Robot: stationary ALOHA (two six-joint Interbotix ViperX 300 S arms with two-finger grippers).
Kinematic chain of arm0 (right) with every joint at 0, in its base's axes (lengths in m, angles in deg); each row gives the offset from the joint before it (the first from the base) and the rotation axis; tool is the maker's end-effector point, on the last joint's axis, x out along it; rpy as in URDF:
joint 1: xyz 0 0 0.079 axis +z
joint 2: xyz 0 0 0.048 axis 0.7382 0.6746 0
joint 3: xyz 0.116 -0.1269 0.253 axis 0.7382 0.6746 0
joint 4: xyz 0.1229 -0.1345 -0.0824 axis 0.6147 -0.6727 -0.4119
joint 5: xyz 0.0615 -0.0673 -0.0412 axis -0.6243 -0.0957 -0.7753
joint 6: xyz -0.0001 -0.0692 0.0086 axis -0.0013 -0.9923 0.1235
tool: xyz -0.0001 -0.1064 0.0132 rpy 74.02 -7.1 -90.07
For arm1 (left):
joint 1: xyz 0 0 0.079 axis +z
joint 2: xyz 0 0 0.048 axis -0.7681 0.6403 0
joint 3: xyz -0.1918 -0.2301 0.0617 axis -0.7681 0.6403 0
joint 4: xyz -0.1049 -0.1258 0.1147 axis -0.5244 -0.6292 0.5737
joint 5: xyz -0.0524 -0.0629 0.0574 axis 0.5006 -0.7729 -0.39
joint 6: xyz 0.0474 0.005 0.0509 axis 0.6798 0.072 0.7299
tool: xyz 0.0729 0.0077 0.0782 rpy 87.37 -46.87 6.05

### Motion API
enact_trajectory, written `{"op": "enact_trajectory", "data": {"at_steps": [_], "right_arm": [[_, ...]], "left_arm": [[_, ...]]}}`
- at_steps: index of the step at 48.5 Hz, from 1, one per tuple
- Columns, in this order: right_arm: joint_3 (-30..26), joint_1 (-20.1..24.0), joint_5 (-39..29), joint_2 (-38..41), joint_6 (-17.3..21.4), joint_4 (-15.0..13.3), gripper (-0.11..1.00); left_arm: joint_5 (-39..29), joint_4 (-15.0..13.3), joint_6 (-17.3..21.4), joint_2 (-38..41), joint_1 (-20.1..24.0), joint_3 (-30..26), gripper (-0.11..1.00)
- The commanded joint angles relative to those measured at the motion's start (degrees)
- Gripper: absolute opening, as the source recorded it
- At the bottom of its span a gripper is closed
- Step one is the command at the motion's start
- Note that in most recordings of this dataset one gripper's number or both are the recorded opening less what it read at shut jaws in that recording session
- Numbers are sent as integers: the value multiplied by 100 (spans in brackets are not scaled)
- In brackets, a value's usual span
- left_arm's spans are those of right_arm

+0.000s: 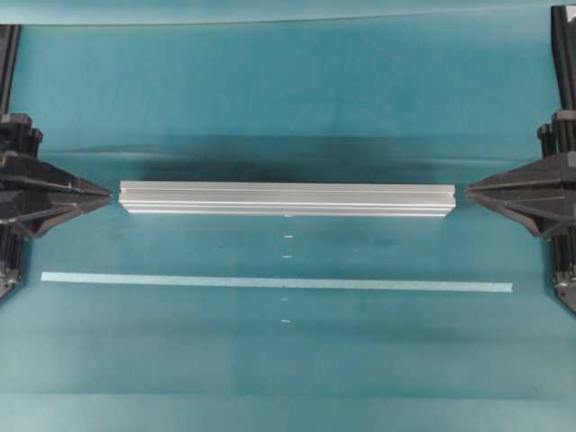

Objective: Lift the metal rail with both hands and move it towards you.
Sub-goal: 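Move both grippers toward the ends of the silver rail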

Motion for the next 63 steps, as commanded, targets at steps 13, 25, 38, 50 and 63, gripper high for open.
{"op": "enact_trajectory", "data": {"at_steps": [13,25,38,50,63], "right_arm": [[-598,-123,-563,290,448,642,-1],[-1617,-492,-3305,791,571,642,-1],[-2338,-870,-5221,1503,536,633,-1],[-2927,-1011,-6275,2443,369,343,-1],[-3762,-1116,-7339,3498,-554,299,-1]], "left_arm": [[-536,79,-35,677,97,-958,-4],[-3006,79,-35,1178,246,-2188,-4],[-5027,114,9,1819,563,-3006,-4],[-6302,158,79,2689,703,-3639,-4],[-6759,202,422,3261,826,-4034,-4]]}}
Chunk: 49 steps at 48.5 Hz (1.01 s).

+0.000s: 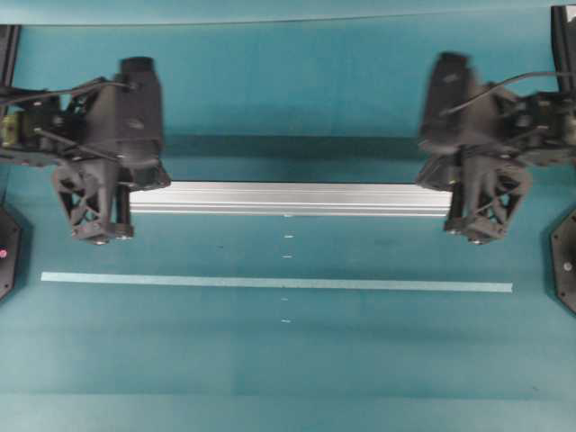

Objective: Lift the metal rail with both hands and move it towards you.
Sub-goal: 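Move both grippers toward the ends of the silver rail, then lower both grippers over the rail ends and close them on it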

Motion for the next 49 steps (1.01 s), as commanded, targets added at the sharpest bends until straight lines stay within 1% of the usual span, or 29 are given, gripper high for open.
{"op": "enact_trajectory", "data": {"at_steps": [1,6,13,15,20,26,32,34,37,39,41,43,46,49], "right_arm": [[-334,-79,-308,299,-264,-18,-1],[-606,-158,-589,624,-510,-18,-1],[-712,-237,-694,870,-580,-18,-1],[-712,-255,-694,905,-598,-18,-1],[-703,-343,-659,958,-668,-26,-1],[-659,-413,-589,958,-870,-35,1],[-606,-439,-554,984,-1107,-35,5],[-589,-457,-536,993,-1143,-35,7],[-563,-492,-510,1020,-1160,-35,14],[-554,-519,-475,1046,-1151,-35,21],[-545,-545,-448,1072,-1143,-35,29],[-536,-571,-413,1116,-1134,-35,39],[-510,-580,-378,1178,-1125,-35,58],[-475,-589,-272,1230,-1125,-35,77]], "left_arm": [[-18,18,158,70,53,-202,-4],[-114,18,519,202,53,-272,-4],[-229,26,1002,290,53,-334,-4],[-229,26,1090,299,62,-325,-3],[-229,18,1187,325,149,-281,-1],[-149,26,1248,360,246,-220,3],[9,26,1318,387,334,-79,12],[44,18,1318,396,352,-35,18],[105,18,1318,413,404,35,30],[149,18,1318,439,448,88,41],[193,26,1327,457,466,132,55],[264,18,1362,466,475,193,67],[422,18,1415,483,510,281,84],[606,18,1450,527,545,387,96]]}}
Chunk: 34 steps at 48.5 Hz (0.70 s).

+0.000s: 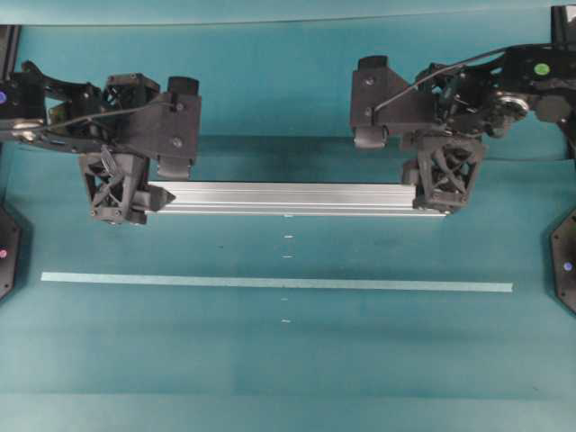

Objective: Lift the metal rail with both hands and move it towards you.
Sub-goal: 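Lower both grippers over the rail ends and close them on it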

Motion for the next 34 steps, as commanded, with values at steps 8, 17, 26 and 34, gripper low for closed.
{"op": "enact_trajectory", "data": {"at_steps": [8,17,26,34], "right_arm": [[149,26,615,132,26,-9,100],[360,26,1020,202,26,18,99],[501,88,1143,290,26,70,99],[677,158,1345,378,26,149,99]], "left_arm": [[545,9,18,149,97,237,96],[782,9,9,334,123,360,97],[976,9,-26,527,141,396,97],[1090,9,-62,773,167,483,97]]}}
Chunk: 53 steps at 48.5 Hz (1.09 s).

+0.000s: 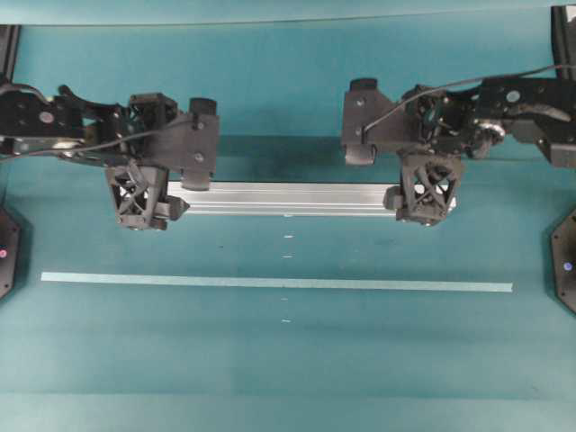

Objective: Lift the metal rail with both hands and move it towards you.
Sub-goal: 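Lower both grippers over the rail ends and close them on it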

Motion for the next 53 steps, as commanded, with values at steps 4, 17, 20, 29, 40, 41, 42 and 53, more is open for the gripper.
{"op": "enact_trajectory", "data": {"at_steps": [4,17,20,29,40,41,42,53], "right_arm": [[185,105,246,88,9,105,99],[439,114,668,237,-44,167,99],[448,114,721,281,-53,158,99],[448,114,809,439,-70,149,99],[466,97,967,606,-88,149,99],[466,97,976,624,-88,149,99],[475,88,993,650,-88,149,99],[615,88,1187,817,-88,149,99]], "left_arm": [[185,18,-35,105,26,18,97],[352,18,-264,237,35,141,97],[352,9,-290,246,35,176,97],[554,18,-308,272,35,316,97],[677,9,-360,431,35,387,97],[694,9,-369,448,44,378,97],[712,9,-369,475,44,387,97],[905,9,-352,694,132,387,97]]}}
